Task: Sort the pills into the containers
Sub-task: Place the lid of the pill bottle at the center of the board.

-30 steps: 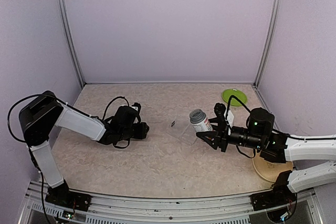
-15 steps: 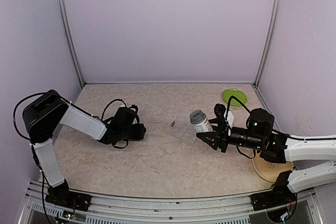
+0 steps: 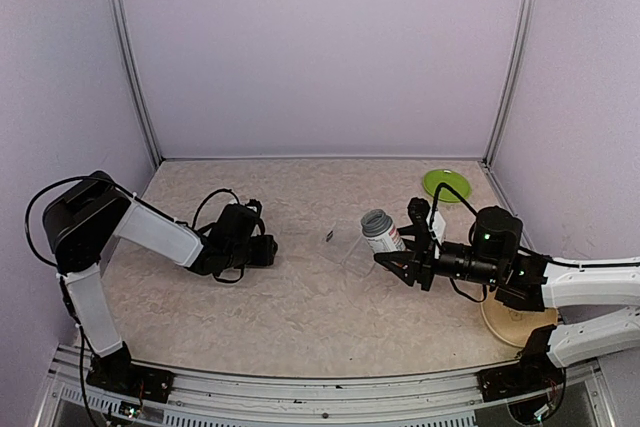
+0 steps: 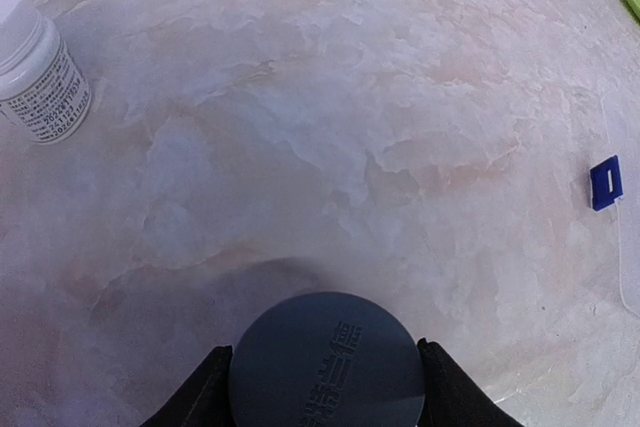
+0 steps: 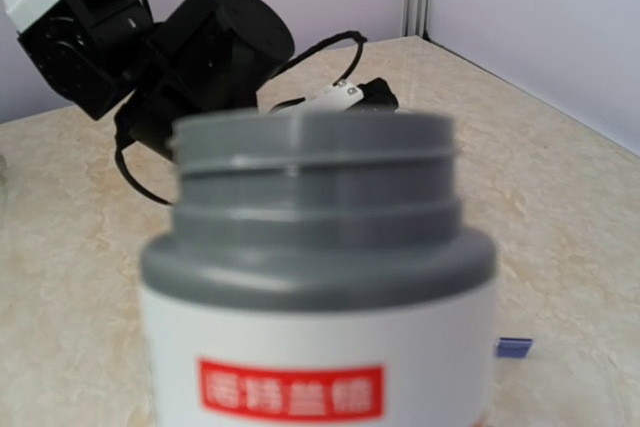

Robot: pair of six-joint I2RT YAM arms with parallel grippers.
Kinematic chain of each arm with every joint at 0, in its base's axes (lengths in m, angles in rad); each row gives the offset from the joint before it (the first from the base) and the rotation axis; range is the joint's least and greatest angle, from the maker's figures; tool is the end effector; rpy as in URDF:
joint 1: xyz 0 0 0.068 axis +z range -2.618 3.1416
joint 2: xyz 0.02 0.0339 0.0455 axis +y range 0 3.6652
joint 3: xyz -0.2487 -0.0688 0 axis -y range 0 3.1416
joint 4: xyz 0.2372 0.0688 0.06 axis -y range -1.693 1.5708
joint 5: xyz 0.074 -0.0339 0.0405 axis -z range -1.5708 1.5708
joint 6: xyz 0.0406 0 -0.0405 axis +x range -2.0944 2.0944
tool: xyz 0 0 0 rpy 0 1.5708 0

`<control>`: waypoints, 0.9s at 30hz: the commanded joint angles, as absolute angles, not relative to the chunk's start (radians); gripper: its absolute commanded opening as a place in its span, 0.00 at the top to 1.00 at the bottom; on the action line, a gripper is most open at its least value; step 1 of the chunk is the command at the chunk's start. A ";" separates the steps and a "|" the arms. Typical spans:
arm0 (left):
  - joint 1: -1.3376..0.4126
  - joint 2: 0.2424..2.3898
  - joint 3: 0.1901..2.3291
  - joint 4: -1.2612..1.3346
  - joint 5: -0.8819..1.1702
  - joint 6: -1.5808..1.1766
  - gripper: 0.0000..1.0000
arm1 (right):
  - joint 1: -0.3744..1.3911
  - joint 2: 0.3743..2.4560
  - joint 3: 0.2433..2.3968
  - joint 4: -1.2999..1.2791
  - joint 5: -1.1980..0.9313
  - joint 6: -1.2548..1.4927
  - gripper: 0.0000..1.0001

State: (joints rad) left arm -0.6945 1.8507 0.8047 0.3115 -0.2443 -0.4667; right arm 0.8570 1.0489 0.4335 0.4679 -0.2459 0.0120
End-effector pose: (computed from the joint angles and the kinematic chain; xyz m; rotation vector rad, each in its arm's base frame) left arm 0.2703 -0.2124 0.1013 0.1366 2.2960 -0.3240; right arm 0.1474 0.1852 0.2245 -0.9028 1.5456 0.8457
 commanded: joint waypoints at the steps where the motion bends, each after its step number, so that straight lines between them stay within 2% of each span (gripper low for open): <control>1: -0.686 1.847 0.778 0.304 -0.245 -0.476 0.43 | 0.854 1.048 0.433 0.508 -0.241 0.008 0.72; 6: -0.686 1.833 0.778 0.300 -0.245 -0.477 0.35 | 0.853 1.052 0.437 0.505 -0.242 0.007 0.72; 11: -0.686 1.821 0.778 0.296 -0.240 -0.477 0.32 | 0.852 1.056 0.440 0.503 -0.242 0.005 0.72; 16: -0.686 1.789 0.777 0.304 -0.221 -0.477 0.25 | 0.852 1.055 0.441 0.500 -0.243 0.005 0.72; 27: -0.691 1.777 0.822 0.372 -0.052 -0.421 0.19 | 0.853 1.065 0.441 0.501 -0.245 0.009 0.72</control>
